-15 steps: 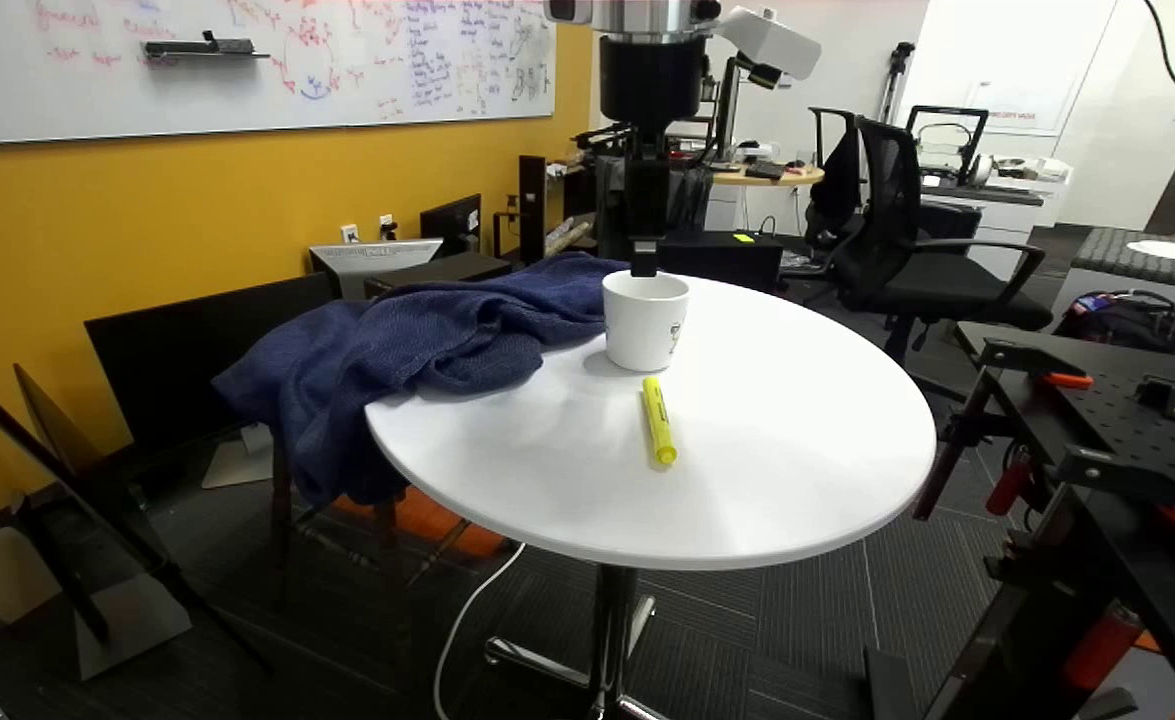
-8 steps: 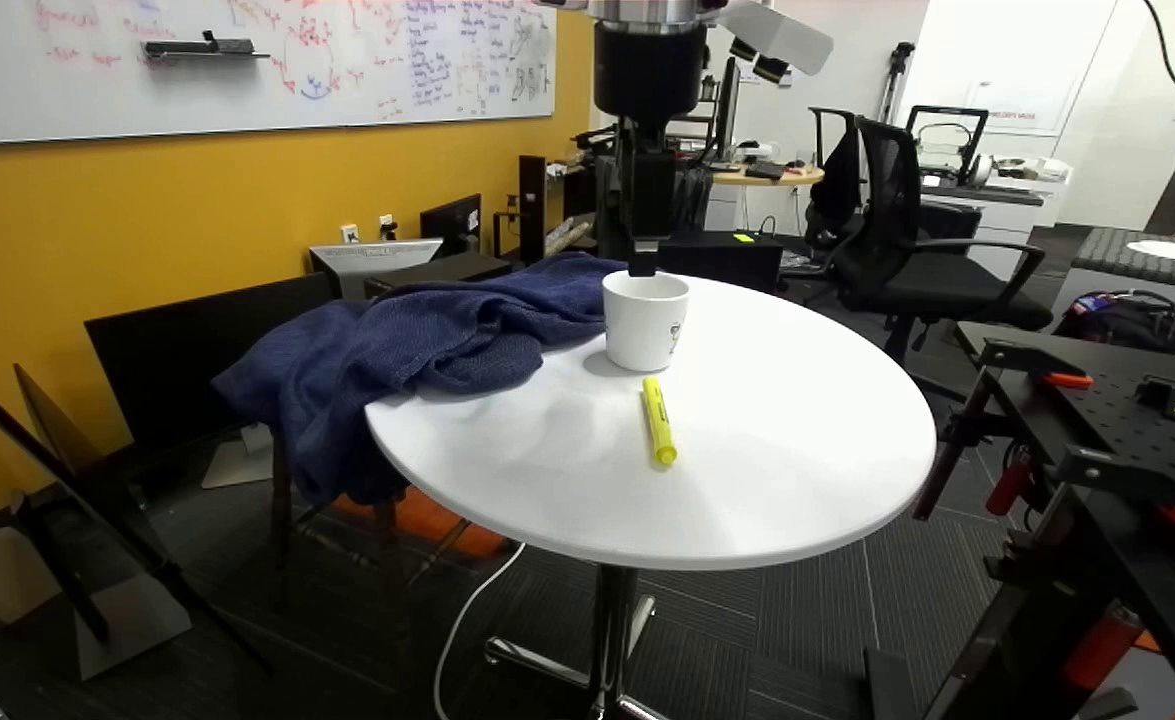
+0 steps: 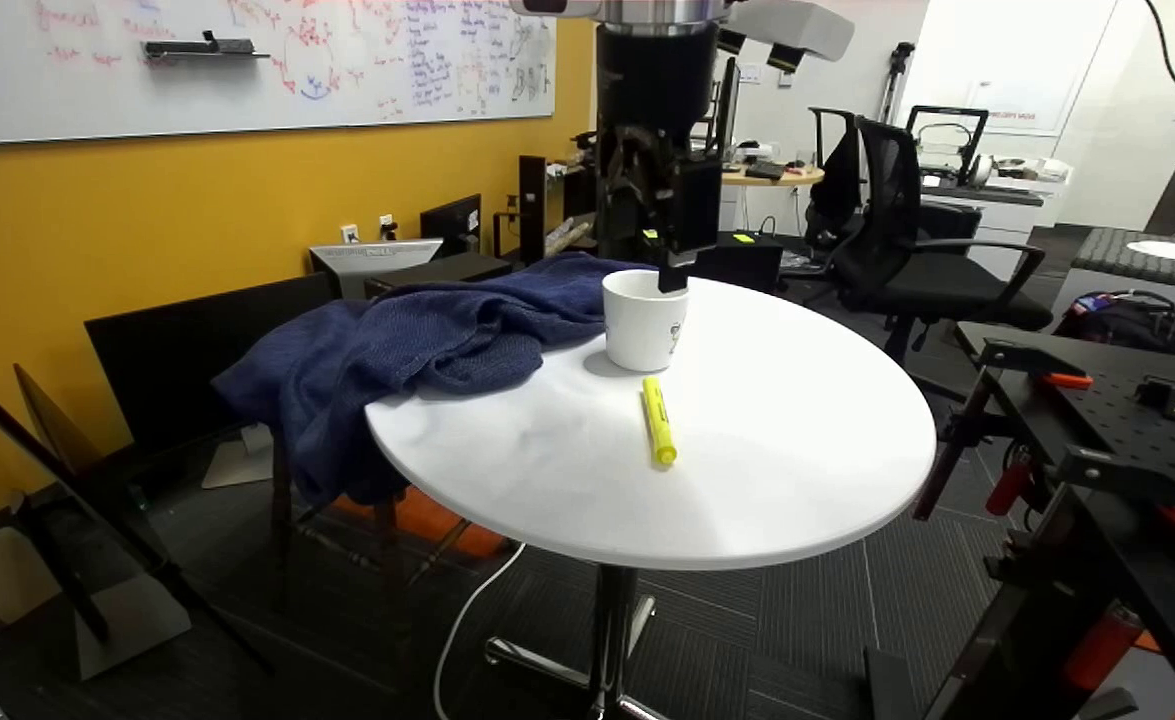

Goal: Move the mug closer to the yellow marker then put it in the mug

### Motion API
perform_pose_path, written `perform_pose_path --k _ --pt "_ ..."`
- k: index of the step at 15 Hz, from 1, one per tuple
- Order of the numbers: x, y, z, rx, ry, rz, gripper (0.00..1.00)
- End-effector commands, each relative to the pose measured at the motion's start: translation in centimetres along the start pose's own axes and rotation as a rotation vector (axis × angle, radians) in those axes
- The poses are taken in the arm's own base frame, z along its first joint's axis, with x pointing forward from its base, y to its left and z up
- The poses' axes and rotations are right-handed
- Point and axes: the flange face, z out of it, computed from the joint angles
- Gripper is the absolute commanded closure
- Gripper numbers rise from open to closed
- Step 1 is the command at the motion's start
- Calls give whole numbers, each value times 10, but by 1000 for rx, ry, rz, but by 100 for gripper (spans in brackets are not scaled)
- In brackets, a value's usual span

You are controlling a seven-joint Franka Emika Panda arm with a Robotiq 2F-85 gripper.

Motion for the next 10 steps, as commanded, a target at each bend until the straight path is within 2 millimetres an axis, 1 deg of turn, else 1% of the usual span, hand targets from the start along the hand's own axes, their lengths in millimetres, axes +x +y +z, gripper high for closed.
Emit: perform_pose_path --k 1,4,10 --pt "-2 -2 -3 28 -53 -192 0" --pt "-2 -5 0 43 -82 -352 0" --pt "0 -9 12 81 -121 -611 0"
